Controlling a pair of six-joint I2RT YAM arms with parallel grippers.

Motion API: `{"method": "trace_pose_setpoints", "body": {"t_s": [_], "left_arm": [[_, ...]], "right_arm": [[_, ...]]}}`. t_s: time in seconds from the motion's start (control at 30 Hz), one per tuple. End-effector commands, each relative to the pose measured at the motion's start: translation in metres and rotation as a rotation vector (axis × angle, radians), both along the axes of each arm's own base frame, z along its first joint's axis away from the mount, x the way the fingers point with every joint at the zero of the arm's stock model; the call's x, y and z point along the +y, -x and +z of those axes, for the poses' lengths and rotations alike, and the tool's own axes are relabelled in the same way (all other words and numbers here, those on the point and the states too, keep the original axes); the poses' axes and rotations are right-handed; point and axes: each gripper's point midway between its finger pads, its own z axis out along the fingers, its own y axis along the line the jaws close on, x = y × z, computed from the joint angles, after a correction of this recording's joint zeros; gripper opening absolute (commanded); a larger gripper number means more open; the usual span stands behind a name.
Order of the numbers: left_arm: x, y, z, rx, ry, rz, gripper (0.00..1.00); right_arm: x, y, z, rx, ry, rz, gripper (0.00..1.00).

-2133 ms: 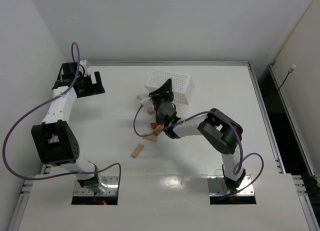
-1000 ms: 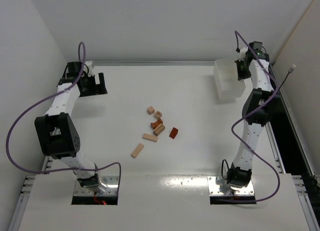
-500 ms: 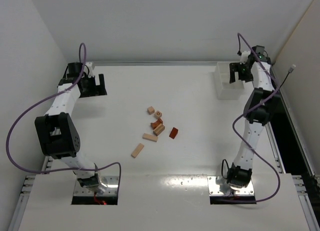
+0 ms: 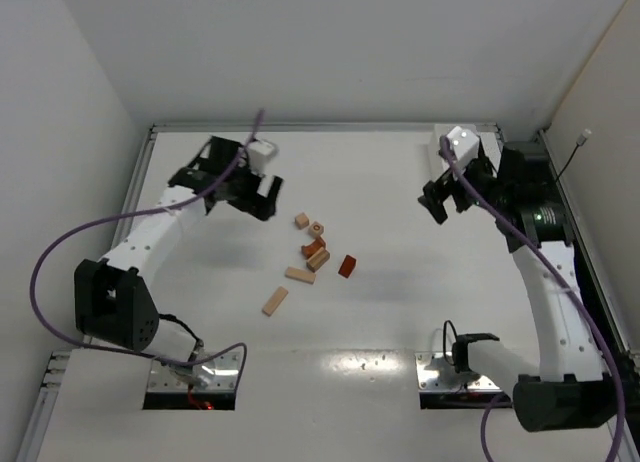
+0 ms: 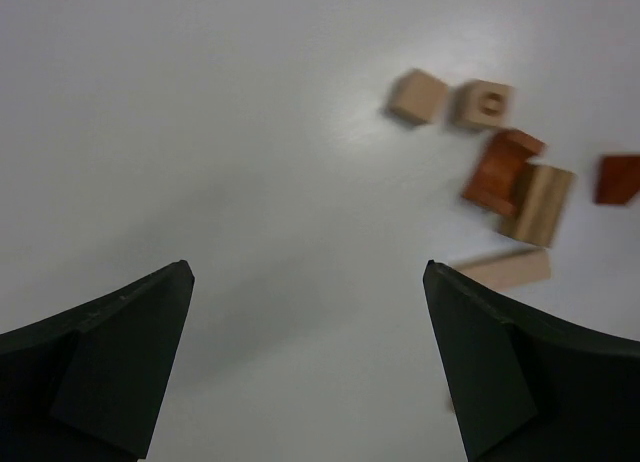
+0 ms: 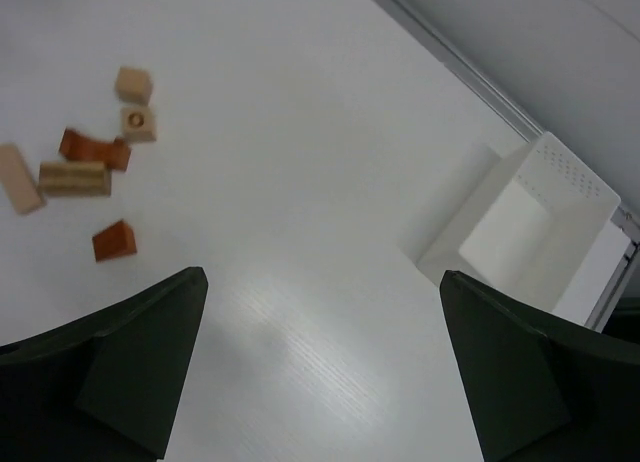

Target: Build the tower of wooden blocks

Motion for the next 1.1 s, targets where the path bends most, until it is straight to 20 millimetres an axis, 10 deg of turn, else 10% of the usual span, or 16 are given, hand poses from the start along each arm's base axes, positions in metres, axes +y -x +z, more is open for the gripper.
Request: {"method": "trace_pose_setpoints", "body": {"t_s": [0.0,0.2,0.43,1.07], "left_arm": [[-0.056,0.047,-0.006,0.015,-0.088,-0.286,0.99],[-0.12,0.116,-0.039,0.127,-0.154,-0.658,0.87],[-0.129,0.17,-0.098,0.179,-0.306,-0.899,0.68],[-0.144,0.124,-0.124,0.0,-0.456,-0.974,0.65]], "right_arm": [[0.015,0.027,-0.042,0.016,0.159,0.179,1.0],[0.012,0.053,-0.097,0.284,0.192,0.182,1.0],[0.008,0.065,-0.102,0.301,0.182,0.164,1.0],[-0.005,0.074,-0.105,0.351,0.165,0.113,1.0]]}}
